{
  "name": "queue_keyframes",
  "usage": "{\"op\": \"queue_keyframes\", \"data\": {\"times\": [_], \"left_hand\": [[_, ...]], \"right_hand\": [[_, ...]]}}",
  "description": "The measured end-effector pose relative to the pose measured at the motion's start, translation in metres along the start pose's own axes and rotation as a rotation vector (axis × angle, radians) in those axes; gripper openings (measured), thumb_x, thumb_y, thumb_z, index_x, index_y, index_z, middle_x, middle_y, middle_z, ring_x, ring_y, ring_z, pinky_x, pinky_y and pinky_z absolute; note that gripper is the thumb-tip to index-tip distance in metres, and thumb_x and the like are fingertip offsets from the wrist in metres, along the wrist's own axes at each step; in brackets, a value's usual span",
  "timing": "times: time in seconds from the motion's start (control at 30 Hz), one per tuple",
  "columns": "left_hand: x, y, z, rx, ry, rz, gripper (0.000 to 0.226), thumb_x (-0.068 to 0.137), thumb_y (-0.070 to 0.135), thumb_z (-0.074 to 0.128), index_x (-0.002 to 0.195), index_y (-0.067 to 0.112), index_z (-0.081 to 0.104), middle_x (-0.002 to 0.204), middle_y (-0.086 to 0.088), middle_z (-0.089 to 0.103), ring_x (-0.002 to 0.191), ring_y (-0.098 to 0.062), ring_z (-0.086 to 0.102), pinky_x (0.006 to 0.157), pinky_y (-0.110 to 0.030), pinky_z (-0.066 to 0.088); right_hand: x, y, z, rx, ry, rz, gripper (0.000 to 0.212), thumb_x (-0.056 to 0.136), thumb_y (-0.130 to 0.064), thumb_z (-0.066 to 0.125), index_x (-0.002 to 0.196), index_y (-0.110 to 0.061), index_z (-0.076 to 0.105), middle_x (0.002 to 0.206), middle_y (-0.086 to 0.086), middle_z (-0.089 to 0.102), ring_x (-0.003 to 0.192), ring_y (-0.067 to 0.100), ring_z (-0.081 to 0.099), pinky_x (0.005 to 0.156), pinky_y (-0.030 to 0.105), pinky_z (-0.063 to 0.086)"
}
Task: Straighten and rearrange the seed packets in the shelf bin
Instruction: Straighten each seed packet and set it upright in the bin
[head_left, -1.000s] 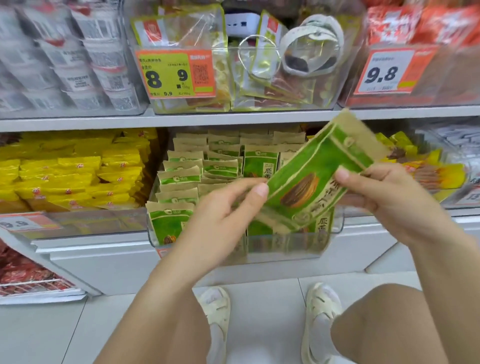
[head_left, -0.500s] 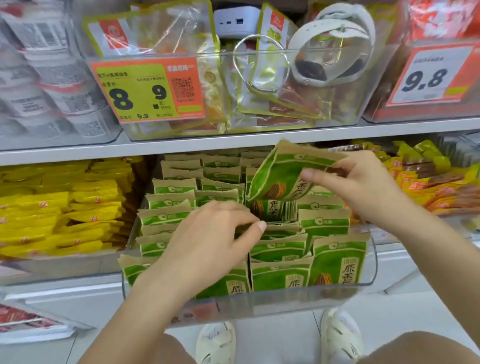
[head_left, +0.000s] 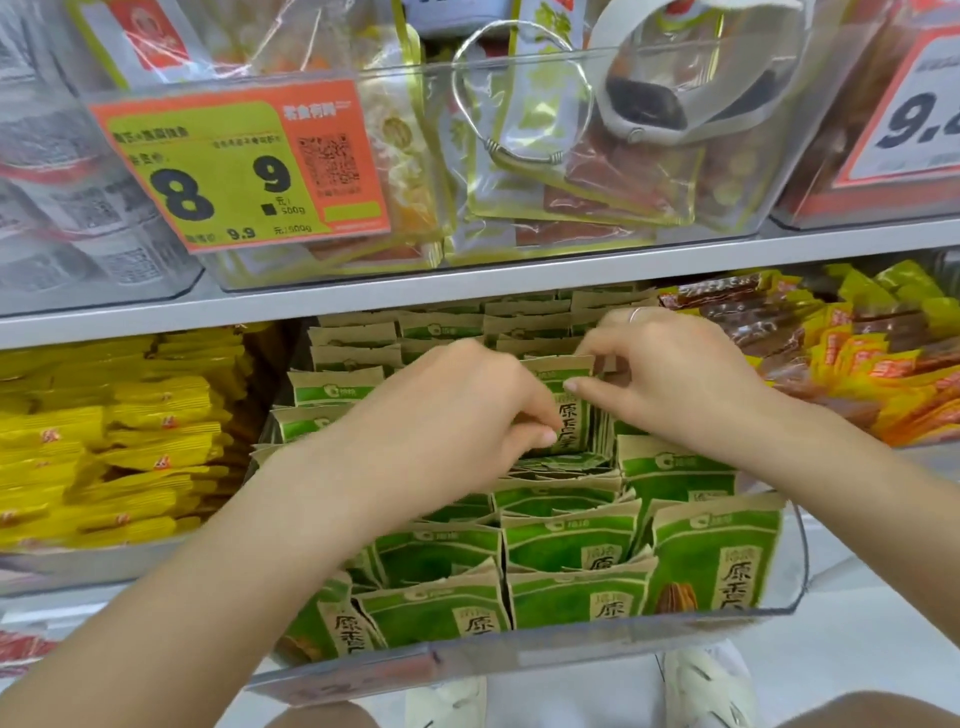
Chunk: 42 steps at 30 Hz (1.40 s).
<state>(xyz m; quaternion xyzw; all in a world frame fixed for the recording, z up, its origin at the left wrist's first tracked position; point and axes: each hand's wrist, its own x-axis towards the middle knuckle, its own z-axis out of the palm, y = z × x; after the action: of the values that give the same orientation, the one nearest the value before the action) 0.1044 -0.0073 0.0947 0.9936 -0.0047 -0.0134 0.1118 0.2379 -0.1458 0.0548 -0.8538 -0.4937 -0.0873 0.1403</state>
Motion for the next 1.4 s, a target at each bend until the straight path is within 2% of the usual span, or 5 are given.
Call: {"op": "queue_keyframes", "data": {"times": [0.47, 0.87, 1.07, 1.23, 1.4], "left_hand": [[0.040, -0.007, 0.022, 0.125, -0.200, 0.060, 0.020, 0.097, 0.016, 0.055, 0.107, 0.016, 0.072, 0.102, 0.000, 0.071, 0.079, -0.010, 0.061, 0.062, -0.018, 0.049], [-0.015, -0.007, -0.026, 0.134, 0.200, 0.046, 0.026, 0.100, 0.026, 0.048, 0.113, 0.026, 0.070, 0.091, 0.005, 0.073, 0.088, -0.016, 0.067, 0.078, -0.038, 0.055], [-0.035, -0.013, -0.029, -0.014, 0.632, 0.114, 0.021, 0.091, 0.024, 0.055, 0.099, 0.016, 0.072, 0.082, 0.003, 0.071, 0.072, -0.019, 0.066, 0.067, -0.041, 0.057], [-0.052, 0.003, -0.035, -0.198, 0.842, 0.130, 0.012, 0.094, 0.017, 0.059, 0.101, 0.017, 0.069, 0.083, 0.013, 0.062, 0.079, -0.004, 0.058, 0.069, -0.021, 0.051], [-0.072, 0.030, -0.047, -0.477, 0.831, 0.102, 0.009, 0.092, 0.024, 0.063, 0.092, 0.032, 0.062, 0.079, 0.013, 0.066, 0.076, -0.004, 0.064, 0.068, -0.021, 0.052]], "right_hand": [[-0.001, 0.013, 0.000, 0.204, 0.028, 0.192, 0.013, 0.085, -0.041, 0.065, 0.090, -0.034, 0.075, 0.065, -0.019, 0.062, 0.074, 0.011, 0.063, 0.074, 0.033, 0.052], [-0.007, 0.008, -0.010, 0.347, -0.028, 0.251, 0.033, 0.090, -0.028, 0.062, 0.123, -0.025, 0.065, 0.076, -0.019, 0.067, 0.090, 0.002, 0.063, 0.099, 0.029, 0.043], [-0.025, -0.001, -0.025, 0.349, -0.129, 0.200, 0.019, 0.094, -0.029, 0.058, 0.099, -0.046, 0.064, 0.053, -0.042, 0.052, 0.057, 0.009, 0.058, 0.056, 0.018, 0.041], [-0.056, -0.030, -0.048, 0.836, 0.026, 0.140, 0.029, 0.090, -0.060, 0.048, 0.106, -0.043, 0.064, 0.104, -0.029, 0.069, 0.099, -0.009, 0.062, 0.083, 0.019, 0.049], [-0.080, -0.065, -0.059, 1.026, 0.159, 0.120, 0.033, 0.077, -0.039, 0.075, 0.107, -0.026, 0.065, 0.100, -0.019, 0.072, 0.093, -0.001, 0.067, 0.077, 0.013, 0.051]]}}
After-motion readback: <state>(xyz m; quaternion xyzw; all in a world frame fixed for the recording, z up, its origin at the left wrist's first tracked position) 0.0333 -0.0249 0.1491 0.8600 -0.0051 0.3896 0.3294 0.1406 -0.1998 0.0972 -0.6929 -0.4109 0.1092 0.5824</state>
